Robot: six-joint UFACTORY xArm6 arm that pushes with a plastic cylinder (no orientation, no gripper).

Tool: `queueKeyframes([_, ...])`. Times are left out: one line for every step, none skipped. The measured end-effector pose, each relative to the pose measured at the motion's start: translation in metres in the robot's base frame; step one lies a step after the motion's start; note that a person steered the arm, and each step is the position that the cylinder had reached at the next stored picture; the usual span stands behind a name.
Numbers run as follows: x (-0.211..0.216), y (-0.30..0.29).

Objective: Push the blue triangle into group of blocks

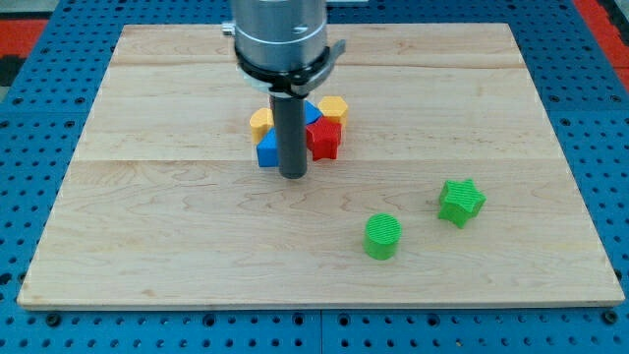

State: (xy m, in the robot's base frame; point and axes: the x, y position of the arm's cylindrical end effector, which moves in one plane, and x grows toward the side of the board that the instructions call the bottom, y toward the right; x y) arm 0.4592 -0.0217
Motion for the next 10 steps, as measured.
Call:
queueKeyframes([0.035, 0.001])
queueKeyframes([0.047, -0.045])
queueKeyframes([0.02, -0.067])
queueKeyframes([0.003, -0.067])
queueKeyframes([-0.014, -0.067])
queueKeyframes([-0.022, -0.062])
queueKeyframes([-0.024, -0.046])
queueKeyframes([-0.027, -0.043])
queueKeyframes([0.02, -0.022])
queueKeyframes([0.028, -0.018])
